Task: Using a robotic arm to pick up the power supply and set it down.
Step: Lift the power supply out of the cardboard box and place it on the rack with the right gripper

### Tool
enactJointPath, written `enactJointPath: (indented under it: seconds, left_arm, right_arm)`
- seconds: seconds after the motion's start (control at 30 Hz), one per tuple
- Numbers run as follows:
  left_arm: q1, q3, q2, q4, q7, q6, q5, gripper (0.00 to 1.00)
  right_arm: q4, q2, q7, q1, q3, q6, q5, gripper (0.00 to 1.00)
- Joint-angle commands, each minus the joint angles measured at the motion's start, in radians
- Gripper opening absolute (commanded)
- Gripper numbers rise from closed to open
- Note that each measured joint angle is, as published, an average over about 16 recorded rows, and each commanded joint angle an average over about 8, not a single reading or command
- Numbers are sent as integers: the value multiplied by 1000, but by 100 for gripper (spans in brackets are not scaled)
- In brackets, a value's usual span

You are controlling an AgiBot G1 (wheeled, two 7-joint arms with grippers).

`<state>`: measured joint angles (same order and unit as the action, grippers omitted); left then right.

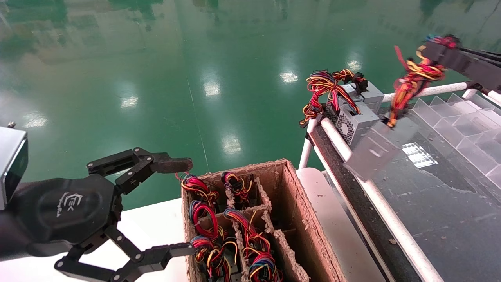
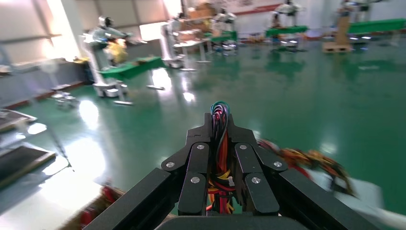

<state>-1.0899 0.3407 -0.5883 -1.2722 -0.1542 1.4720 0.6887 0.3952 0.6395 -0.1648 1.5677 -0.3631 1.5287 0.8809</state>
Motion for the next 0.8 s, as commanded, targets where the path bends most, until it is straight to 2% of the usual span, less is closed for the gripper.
enactJointPath:
  seconds: [0.03, 0.13, 0.37, 0.8]
  left_arm:
    - [0, 0, 0, 0, 0, 0, 0, 100]
    - [0, 0, 0, 0, 0, 0, 0, 100]
    - [0, 0, 0, 0, 0, 0, 0, 100]
    - [0, 0, 0, 0, 0, 0, 0, 100]
  right_arm:
    - [-49, -15, 24, 21, -9, 14, 20, 0]
    - [-110, -21, 54, 55, -25, -17, 57, 0]
    - [-232, 0, 97, 119, -57, -171, 129, 0]
    - [-326, 62, 163, 177, -101, -333, 204, 0]
